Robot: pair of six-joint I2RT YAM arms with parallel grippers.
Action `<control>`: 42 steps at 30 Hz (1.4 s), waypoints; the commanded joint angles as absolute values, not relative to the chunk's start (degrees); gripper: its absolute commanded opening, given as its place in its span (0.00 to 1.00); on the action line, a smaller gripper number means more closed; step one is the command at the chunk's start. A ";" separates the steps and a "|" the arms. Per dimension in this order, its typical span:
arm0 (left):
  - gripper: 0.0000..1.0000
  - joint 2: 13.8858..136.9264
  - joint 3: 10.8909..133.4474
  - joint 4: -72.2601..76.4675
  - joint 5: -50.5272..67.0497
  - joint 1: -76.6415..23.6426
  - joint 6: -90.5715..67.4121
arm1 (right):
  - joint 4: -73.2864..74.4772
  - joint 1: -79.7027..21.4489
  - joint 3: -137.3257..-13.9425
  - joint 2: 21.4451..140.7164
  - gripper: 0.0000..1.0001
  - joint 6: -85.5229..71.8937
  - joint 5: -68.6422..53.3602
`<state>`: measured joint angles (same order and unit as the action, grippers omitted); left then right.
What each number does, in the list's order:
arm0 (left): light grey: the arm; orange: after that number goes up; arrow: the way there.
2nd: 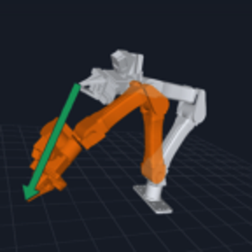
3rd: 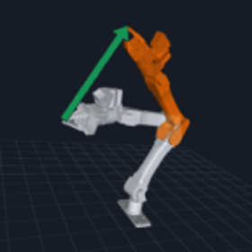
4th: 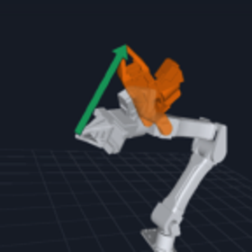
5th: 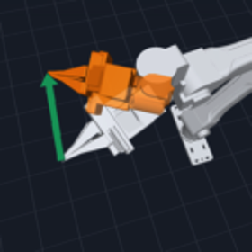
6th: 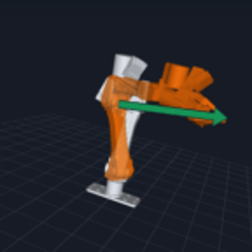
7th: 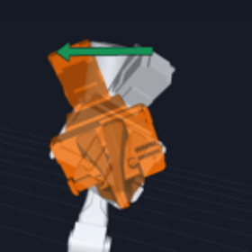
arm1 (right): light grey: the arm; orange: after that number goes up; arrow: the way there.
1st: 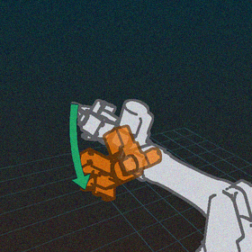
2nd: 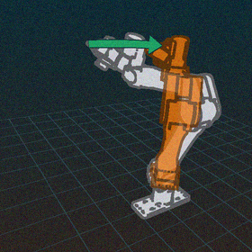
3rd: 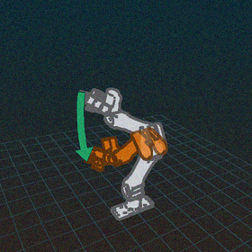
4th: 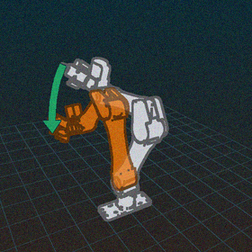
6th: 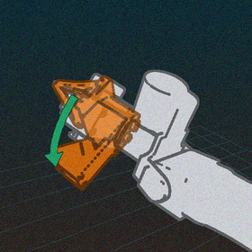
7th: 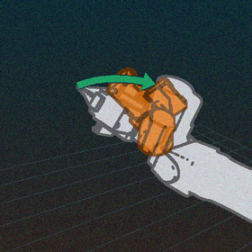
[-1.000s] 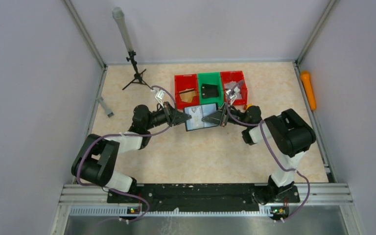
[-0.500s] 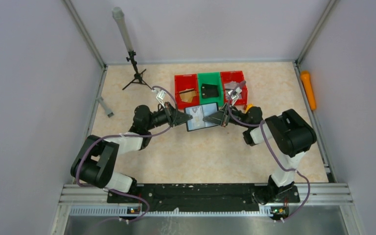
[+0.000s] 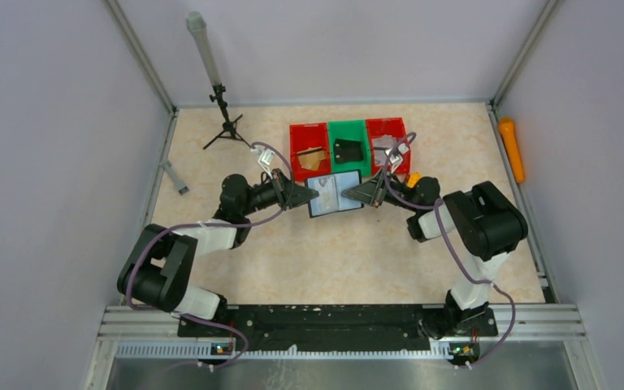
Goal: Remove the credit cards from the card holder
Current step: Remove the credit card from the card holder.
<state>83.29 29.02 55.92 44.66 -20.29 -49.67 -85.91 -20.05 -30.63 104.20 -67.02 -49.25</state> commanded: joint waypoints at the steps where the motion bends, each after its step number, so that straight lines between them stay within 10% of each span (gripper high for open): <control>1: 0.00 83.99 29.36 64.36 47.40 -20.03 -52.13 | -98.56 -20.14 -31.63 104.22 0.19 -68.55 -50.34; 42: 0.00 86.90 31.88 64.96 50.15 -22.09 -52.49 | -96.76 -23.03 -33.40 103.20 0.11 -67.07 -52.25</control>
<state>86.87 29.58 63.35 49.06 -20.75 -54.04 -86.00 -22.35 -31.64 104.22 -67.75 -51.53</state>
